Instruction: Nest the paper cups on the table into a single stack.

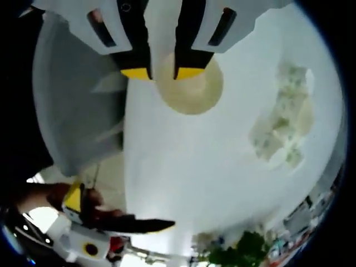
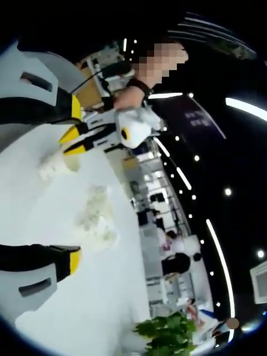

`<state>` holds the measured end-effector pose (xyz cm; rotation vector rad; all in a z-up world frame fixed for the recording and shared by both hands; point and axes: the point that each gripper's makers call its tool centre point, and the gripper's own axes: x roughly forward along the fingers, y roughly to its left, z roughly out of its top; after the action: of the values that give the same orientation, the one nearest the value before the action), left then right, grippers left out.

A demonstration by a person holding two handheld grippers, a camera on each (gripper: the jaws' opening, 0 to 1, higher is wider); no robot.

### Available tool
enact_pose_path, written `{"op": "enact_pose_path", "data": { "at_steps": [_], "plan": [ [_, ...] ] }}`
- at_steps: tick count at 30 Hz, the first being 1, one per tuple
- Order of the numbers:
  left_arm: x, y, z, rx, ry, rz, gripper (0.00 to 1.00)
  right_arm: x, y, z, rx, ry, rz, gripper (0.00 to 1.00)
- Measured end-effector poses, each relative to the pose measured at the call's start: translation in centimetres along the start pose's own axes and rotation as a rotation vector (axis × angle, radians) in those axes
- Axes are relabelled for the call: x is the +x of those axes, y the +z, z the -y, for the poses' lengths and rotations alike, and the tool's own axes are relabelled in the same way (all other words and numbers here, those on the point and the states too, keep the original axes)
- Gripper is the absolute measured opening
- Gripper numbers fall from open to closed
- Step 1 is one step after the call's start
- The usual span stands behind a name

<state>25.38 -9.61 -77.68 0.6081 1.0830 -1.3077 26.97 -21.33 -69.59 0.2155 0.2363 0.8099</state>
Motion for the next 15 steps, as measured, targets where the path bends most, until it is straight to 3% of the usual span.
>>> {"op": "enact_pose_path", "data": {
  "at_steps": [6,10,15],
  "plan": [
    [-0.4,0.2,-0.1,-0.016,0.005,0.022,0.14,0.3,-0.2,0.0,0.01,0.002,0.004,0.87],
    [-0.8,0.7,-0.1,-0.094,0.003,0.084,0.15,0.5,-0.3,-0.2,0.016,0.007,-0.006,0.87],
    [-1.4,0.9,-0.3,-0.113,0.011,0.128,0.15,0.8,-0.2,-0.4,0.012,0.014,-0.022,0.87]
  ]
}}
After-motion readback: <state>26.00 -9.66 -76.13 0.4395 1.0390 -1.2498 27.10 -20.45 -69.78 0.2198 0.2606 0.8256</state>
